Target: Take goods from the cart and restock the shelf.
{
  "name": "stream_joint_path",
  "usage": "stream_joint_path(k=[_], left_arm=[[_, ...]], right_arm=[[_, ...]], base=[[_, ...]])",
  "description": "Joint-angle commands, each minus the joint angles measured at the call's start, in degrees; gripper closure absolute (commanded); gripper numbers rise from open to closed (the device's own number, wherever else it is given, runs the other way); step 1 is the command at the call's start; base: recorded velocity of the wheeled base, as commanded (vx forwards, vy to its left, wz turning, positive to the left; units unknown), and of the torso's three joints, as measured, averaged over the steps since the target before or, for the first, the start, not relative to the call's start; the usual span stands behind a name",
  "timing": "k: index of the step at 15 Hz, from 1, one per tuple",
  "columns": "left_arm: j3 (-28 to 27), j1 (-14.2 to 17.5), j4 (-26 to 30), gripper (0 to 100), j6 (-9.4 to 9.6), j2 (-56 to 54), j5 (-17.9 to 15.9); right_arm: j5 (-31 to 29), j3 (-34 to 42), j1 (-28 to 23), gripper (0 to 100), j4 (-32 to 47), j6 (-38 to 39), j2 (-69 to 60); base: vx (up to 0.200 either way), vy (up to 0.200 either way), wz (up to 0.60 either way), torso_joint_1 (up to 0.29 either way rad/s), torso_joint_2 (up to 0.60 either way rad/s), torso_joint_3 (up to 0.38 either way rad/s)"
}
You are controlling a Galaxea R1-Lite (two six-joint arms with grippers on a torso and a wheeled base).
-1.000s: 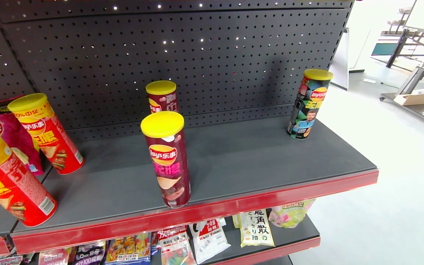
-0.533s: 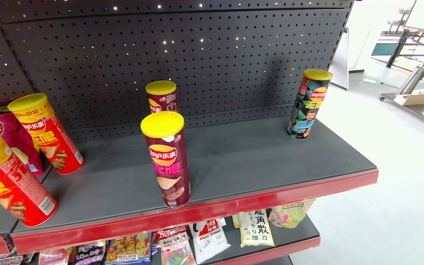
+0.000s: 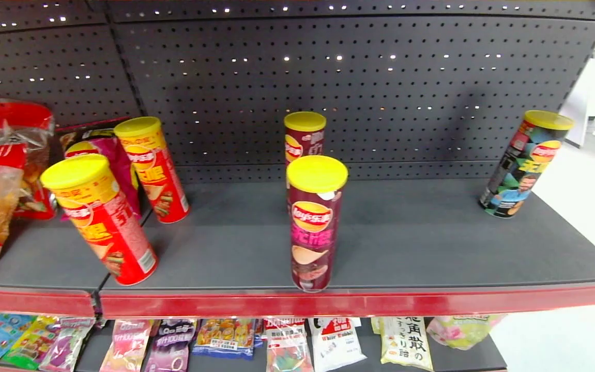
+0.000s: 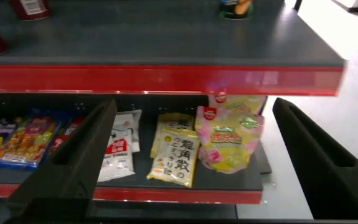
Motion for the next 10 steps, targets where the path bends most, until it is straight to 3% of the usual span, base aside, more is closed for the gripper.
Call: stream_joint_path(k=[1,6,8,10], left_arm=[[4.5,-0.1,-3.8,0,0.3,-0.4,-0.1],[17.8,-0.2,-23.6,0,4.16,-0.3,-0.7],[19.7,-0.2,-26.3,0,4.43,-0.4,-3.6],[20.2,-0.2,-26.2,0,3.99,-0.4,-3.6]], right_arm=[[0.0,0.0,0.0,0,-0.1,0.2,0.0],[0.0,0.0,0.0,0,-0.1,0.1,0.0],[0.0,0.0,0.0,0,-0.1,0.1,0.0],[0.1,0.0,0.0,0,-0.1,0.1,0.0]], base=[[0.0,0.0,0.0,0.0,0.0,0.0],[0.0,0.0,0.0,0.0,0.0,0.0],[0.0,0.0,0.0,0.0,0.0,0.0],[0.0,0.0,0.0,0.0,0.0,0.0]])
